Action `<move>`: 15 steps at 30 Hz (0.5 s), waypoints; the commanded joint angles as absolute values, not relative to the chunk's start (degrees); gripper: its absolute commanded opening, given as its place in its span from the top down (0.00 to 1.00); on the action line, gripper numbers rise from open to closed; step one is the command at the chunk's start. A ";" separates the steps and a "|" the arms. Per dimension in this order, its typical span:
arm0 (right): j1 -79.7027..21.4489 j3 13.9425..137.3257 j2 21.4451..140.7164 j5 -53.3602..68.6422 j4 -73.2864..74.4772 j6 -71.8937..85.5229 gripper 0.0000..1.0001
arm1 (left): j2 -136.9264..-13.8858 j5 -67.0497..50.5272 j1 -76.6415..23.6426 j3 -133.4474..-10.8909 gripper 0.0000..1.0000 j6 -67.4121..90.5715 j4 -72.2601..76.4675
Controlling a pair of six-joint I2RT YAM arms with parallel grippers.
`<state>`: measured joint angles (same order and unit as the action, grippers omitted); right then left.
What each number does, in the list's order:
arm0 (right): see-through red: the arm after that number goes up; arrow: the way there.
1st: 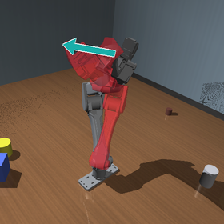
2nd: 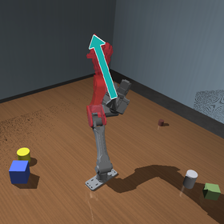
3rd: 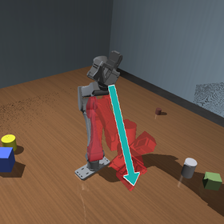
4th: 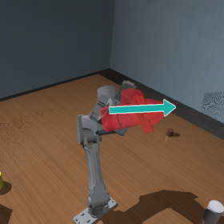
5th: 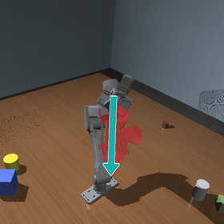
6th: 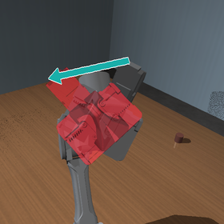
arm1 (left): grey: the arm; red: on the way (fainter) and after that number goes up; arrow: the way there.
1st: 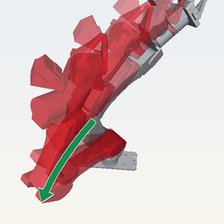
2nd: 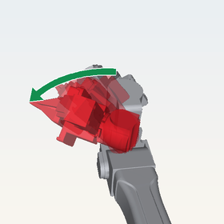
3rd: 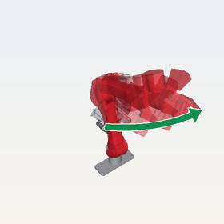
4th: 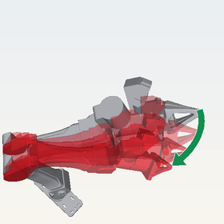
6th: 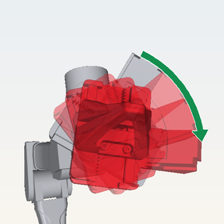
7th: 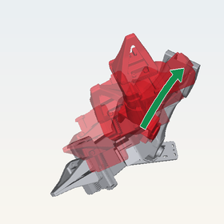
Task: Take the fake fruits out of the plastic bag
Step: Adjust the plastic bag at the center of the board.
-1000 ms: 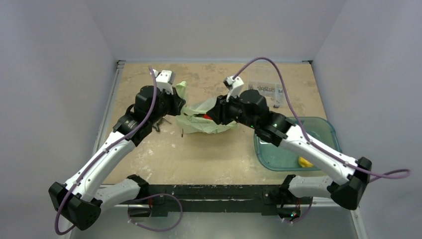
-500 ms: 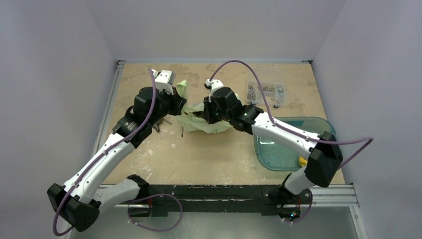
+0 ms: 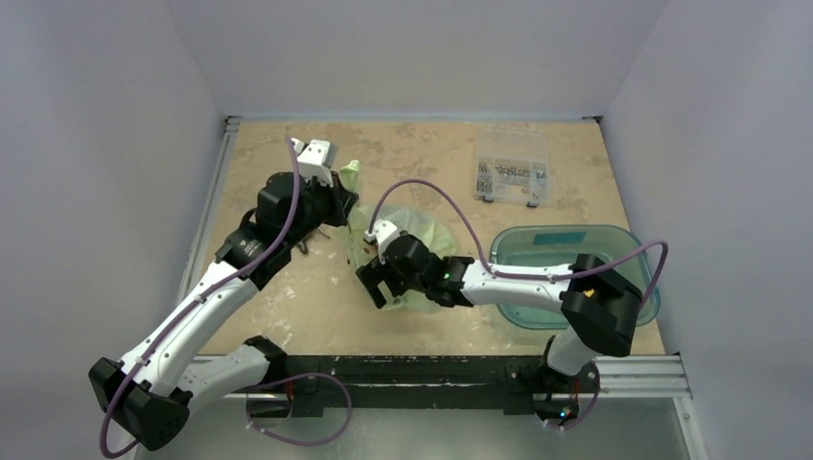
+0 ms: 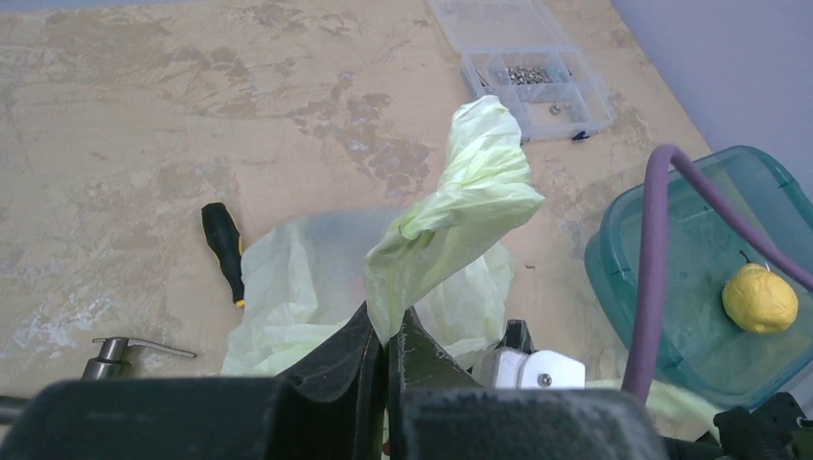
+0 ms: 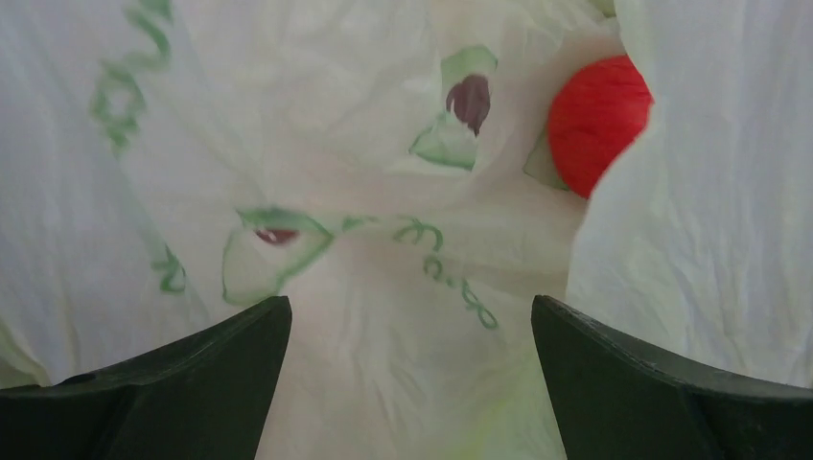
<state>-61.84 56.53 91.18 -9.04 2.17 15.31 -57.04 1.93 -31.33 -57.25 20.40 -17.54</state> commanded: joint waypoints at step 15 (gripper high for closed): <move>-61.61 48.79 84.46 -18.33 -12.36 15.25 0.01 | -42.18 5.50 -33.35 -55.83 0.00 31.12 -37.64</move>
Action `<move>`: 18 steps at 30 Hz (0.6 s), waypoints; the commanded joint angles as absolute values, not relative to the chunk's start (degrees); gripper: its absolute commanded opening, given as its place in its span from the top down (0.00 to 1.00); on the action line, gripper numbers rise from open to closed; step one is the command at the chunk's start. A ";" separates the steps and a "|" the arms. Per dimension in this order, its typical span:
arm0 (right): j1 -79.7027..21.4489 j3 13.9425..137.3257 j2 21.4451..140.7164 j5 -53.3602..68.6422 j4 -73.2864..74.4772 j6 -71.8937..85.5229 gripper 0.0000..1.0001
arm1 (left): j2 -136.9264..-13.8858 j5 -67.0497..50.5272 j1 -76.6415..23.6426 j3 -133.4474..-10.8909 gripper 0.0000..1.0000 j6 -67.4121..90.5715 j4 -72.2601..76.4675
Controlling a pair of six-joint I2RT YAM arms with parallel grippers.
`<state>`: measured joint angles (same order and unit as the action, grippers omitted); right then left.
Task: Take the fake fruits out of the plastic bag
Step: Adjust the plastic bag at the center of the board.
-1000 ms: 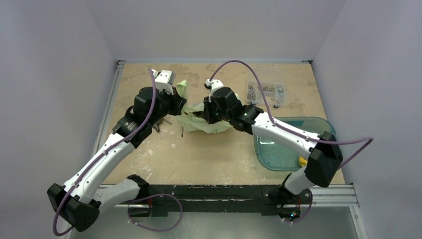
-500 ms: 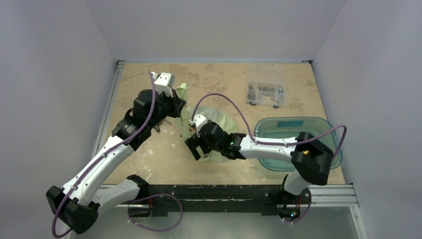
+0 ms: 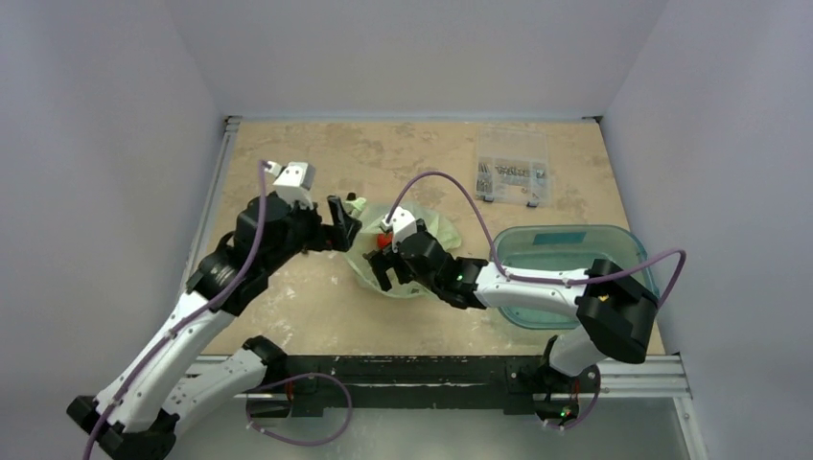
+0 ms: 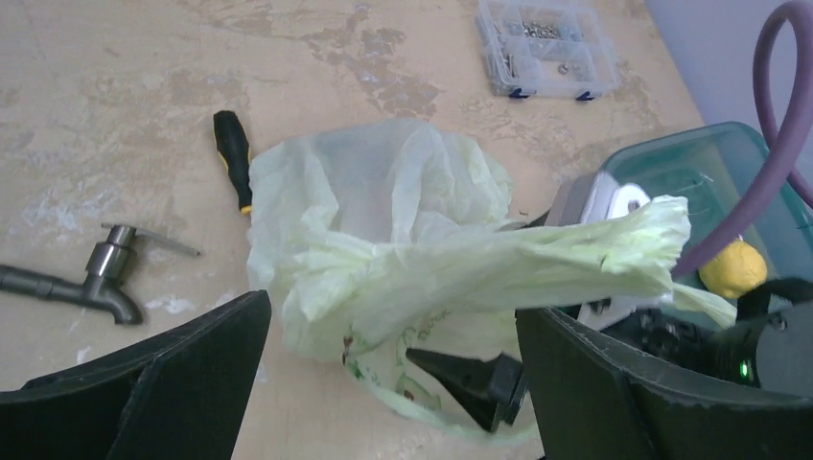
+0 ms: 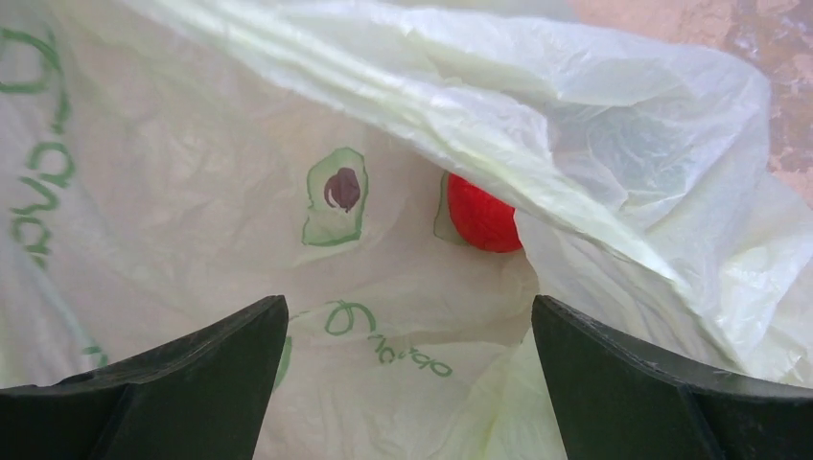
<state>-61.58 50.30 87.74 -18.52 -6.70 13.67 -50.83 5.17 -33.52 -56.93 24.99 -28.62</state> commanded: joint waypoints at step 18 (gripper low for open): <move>-61.17 49.24 87.29 -10.41 -16.15 16.93 0.20 | -29.62 -5.59 -33.31 -30.69 0.04 58.16 -26.14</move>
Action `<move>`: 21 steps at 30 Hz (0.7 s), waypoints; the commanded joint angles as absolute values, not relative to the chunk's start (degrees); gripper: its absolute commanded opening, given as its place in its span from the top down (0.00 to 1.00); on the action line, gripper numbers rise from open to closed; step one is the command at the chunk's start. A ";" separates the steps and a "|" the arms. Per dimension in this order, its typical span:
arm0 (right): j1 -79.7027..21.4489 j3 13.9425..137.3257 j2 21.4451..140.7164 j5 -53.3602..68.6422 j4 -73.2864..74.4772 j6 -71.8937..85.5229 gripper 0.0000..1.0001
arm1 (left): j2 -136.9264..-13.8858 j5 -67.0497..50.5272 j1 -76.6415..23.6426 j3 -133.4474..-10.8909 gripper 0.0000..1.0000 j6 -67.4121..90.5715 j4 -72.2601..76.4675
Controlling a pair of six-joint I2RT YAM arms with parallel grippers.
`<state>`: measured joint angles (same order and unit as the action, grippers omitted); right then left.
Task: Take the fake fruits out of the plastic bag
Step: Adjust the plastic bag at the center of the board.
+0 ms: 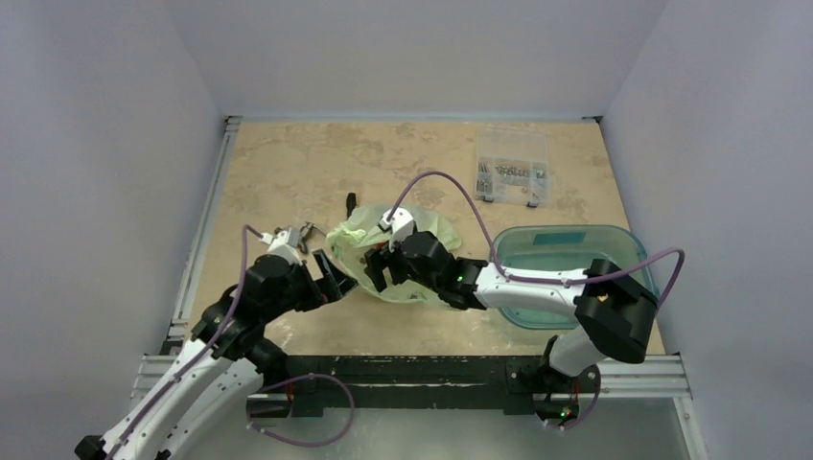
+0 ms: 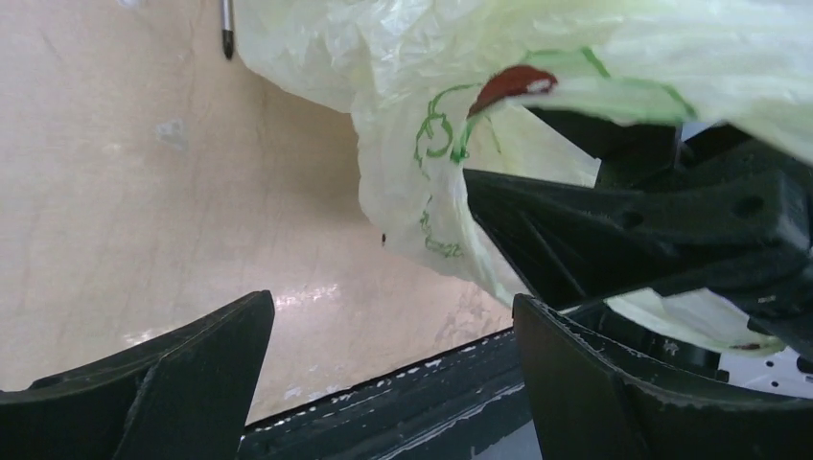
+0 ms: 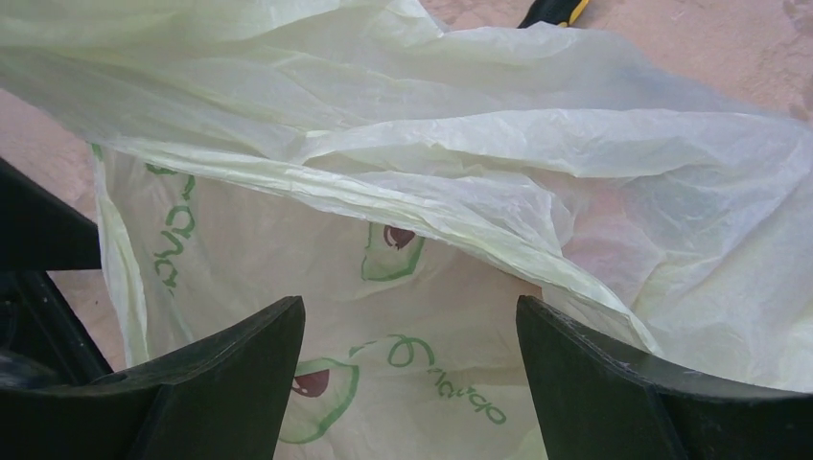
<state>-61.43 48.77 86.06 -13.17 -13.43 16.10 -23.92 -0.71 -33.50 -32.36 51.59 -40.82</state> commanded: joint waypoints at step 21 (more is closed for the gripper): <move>-49.74 53.05 87.07 -42.28 -8.21 13.93 0.17 | -39.51 11.05 -32.70 -25.33 1.00 51.30 -25.66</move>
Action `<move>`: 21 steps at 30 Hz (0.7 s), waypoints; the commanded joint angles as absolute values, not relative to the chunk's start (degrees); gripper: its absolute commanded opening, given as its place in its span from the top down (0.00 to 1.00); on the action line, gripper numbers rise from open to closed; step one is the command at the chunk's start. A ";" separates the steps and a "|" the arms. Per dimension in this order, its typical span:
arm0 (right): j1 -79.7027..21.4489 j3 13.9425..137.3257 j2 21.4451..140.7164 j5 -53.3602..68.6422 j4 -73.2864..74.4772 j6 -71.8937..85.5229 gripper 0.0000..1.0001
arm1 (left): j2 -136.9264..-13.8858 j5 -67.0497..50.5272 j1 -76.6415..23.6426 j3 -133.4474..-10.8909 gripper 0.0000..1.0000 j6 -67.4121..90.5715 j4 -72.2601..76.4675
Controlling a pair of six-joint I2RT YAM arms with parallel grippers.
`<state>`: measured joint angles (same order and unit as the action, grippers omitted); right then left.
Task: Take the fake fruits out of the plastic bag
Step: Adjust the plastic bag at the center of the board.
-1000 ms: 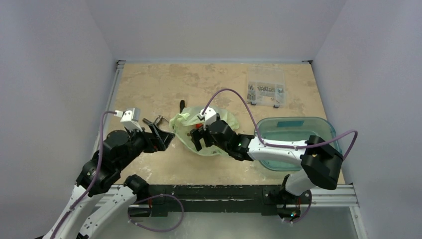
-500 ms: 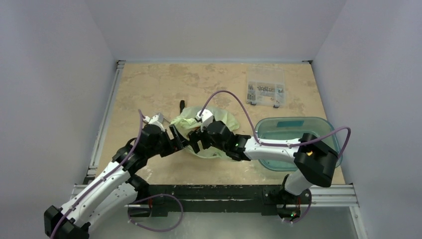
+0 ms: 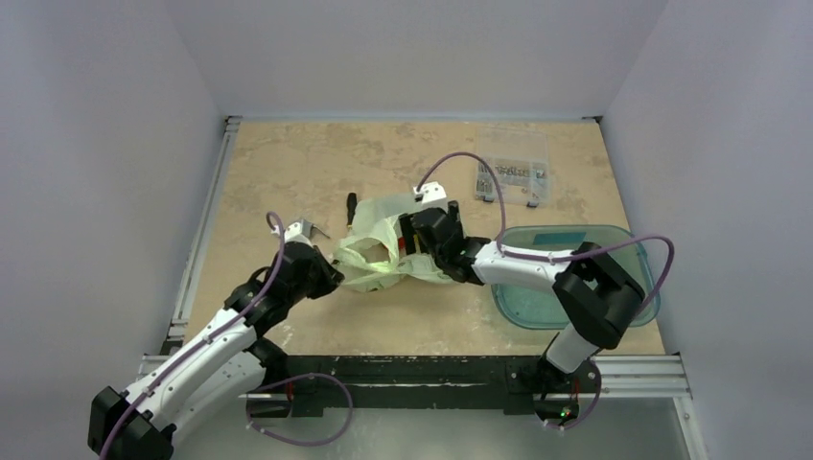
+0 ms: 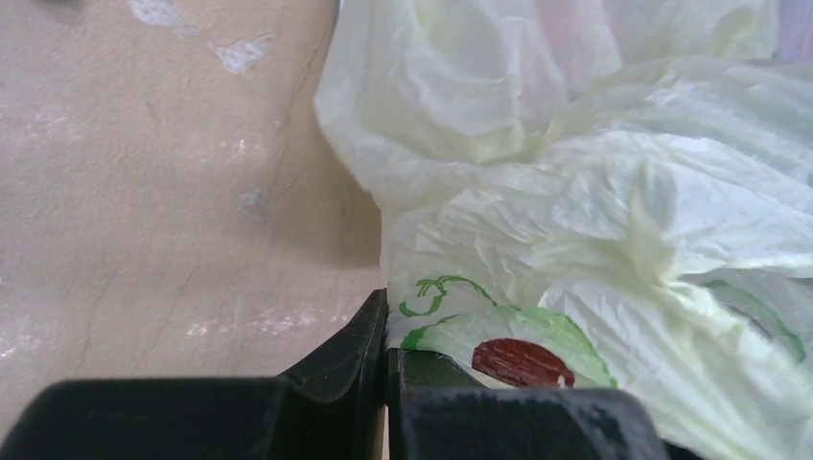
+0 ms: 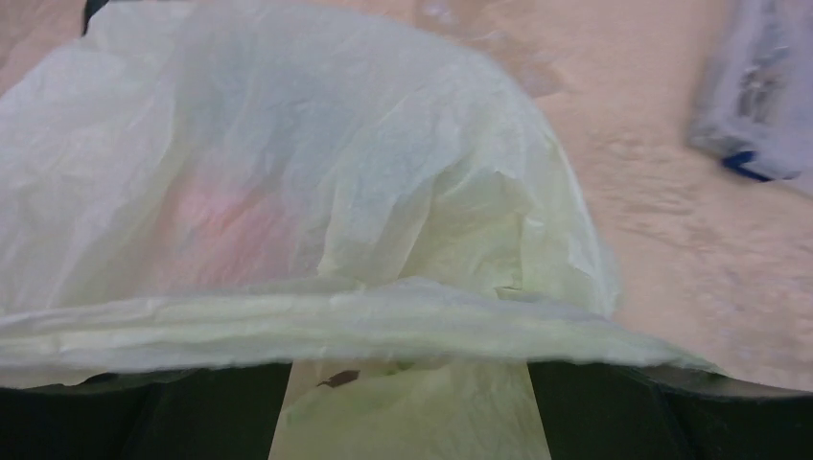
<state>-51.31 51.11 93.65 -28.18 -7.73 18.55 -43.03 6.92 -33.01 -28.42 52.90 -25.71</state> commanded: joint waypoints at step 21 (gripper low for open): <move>-58.18 57.96 81.36 -14.91 3.16 16.24 0.23 | -42.95 -1.41 -32.71 -37.54 0.09 39.70 -28.29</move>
<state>-58.02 60.29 84.79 -21.26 2.55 10.09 -39.62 0.23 -33.01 -30.00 46.22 -27.03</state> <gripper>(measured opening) 0.773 0.888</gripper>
